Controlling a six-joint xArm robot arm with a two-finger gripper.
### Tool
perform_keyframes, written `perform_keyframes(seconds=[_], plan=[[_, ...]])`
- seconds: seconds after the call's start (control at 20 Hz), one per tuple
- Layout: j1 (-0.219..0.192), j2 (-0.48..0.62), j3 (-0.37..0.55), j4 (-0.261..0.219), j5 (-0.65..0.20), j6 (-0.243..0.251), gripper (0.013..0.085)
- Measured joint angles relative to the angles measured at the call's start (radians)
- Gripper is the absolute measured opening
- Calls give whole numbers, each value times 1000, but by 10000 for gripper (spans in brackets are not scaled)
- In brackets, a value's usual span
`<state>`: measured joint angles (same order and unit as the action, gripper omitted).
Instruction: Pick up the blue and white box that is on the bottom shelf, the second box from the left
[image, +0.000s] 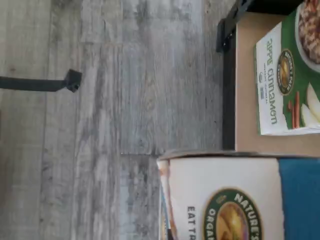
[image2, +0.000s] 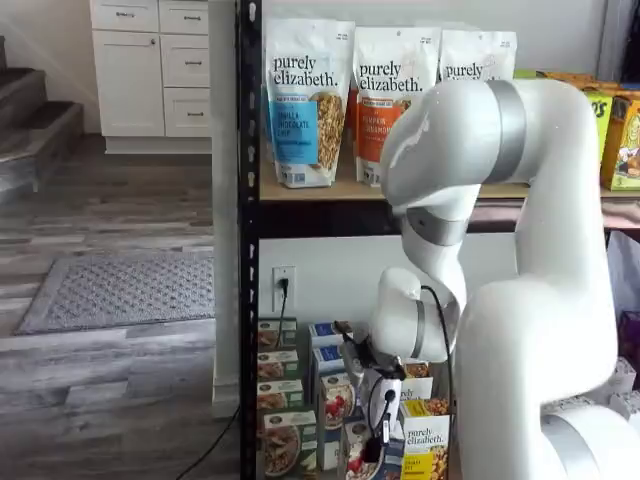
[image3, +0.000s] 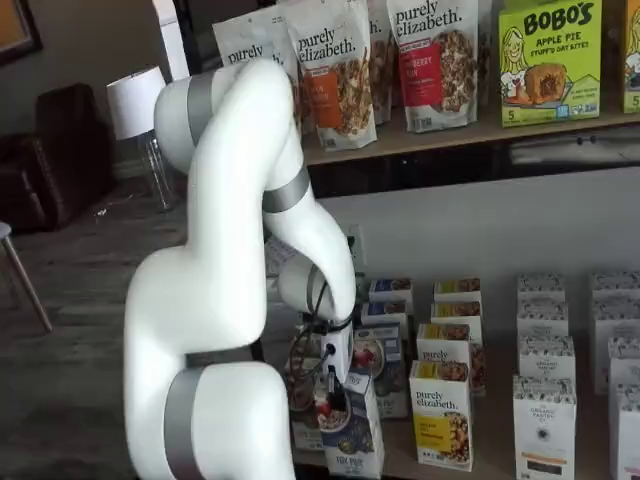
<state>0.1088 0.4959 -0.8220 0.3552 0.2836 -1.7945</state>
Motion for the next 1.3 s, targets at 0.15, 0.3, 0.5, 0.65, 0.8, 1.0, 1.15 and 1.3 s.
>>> perform_keyframes(seconds=[0.15, 0.3, 0.5, 0.65, 0.8, 1.0, 1.15, 1.3], plan=[[4, -54, 44, -41, 10, 44, 450], [5, -122, 96, -110, 26, 112, 450], [4, -210, 152, -163, 66, 164, 450], [3, -264, 184, -178, 95, 179, 450], [2, -314, 212, -169, 121, 172, 450], [7, -383, 252, -153, 149, 164, 450], [12, -437, 280, -129, 167, 151, 450], [18, -487, 305, -109, 181, 143, 450]])
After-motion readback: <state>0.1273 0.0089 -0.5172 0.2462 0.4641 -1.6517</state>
